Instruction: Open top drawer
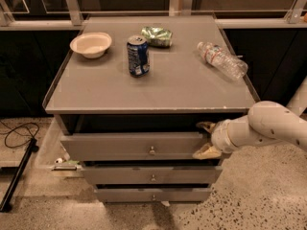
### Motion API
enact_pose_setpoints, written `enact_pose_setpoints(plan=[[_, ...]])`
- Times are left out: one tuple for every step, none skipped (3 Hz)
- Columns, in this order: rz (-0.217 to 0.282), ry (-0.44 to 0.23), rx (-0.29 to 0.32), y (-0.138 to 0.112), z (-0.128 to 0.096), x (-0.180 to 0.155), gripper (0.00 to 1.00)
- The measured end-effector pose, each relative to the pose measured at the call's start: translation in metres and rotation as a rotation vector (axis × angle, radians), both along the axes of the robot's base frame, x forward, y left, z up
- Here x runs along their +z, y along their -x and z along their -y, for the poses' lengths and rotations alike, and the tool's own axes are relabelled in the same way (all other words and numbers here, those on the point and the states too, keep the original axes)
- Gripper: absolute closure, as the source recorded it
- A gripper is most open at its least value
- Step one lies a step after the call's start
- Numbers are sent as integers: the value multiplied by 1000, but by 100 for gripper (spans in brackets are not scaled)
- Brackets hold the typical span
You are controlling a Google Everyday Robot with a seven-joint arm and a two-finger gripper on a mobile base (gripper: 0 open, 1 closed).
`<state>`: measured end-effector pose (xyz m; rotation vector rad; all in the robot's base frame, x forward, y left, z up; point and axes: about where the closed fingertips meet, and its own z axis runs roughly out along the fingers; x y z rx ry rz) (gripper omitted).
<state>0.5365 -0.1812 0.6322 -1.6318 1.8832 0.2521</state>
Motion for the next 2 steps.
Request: enact_pose_setpoints(plan=[[0,0,0,-2,0,6,66],[0,0,0,-1,0,9,89]])
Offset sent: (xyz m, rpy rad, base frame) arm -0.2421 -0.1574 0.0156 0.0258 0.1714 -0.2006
